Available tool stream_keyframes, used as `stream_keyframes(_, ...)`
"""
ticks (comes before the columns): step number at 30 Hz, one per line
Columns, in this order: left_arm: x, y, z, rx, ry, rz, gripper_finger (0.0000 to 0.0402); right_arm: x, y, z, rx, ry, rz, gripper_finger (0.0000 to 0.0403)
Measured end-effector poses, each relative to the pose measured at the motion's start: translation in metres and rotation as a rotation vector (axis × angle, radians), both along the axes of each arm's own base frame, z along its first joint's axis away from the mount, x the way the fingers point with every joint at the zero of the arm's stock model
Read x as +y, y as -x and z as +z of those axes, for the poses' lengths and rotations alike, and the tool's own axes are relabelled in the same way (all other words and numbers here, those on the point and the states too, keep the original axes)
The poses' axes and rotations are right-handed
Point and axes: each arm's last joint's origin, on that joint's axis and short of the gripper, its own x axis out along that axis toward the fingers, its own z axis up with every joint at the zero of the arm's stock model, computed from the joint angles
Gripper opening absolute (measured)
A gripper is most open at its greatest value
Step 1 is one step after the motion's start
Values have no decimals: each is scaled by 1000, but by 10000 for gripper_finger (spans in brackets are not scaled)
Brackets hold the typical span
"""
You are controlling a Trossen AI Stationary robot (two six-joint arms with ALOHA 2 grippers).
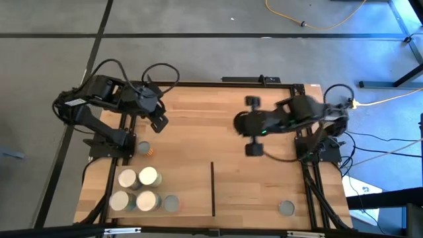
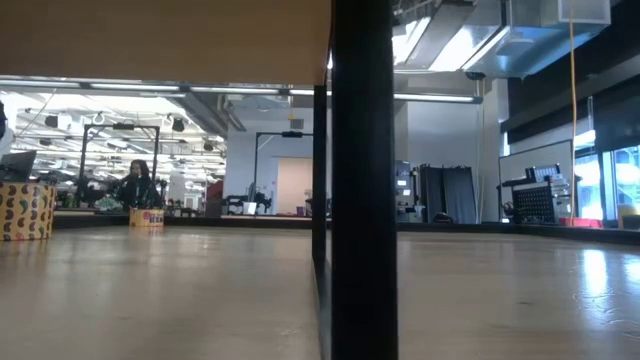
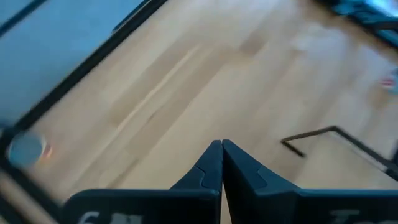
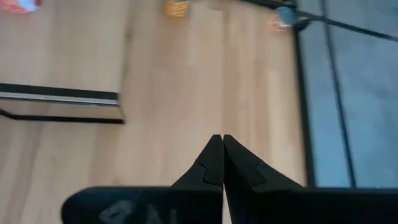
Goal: Pick and place cans onto a shelf
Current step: Put the canned black beans on the shelf
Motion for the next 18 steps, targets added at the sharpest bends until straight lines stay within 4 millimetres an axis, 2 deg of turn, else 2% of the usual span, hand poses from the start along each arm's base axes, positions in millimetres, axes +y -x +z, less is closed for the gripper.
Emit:
stream_keyframes(8, 19, 30, -33, 62, 72, 181, 0, -25, 59, 38, -144, 72, -170, 0)
stream_keyframes(13, 25, 46, -51, 114, 109, 177, 0, -42, 92, 58, -284, 38, -340, 0)
stream_keyframes(18, 27, 49, -67, 173, 179, 157, 5, -54, 112, 67, -385, 29, -489, 2)
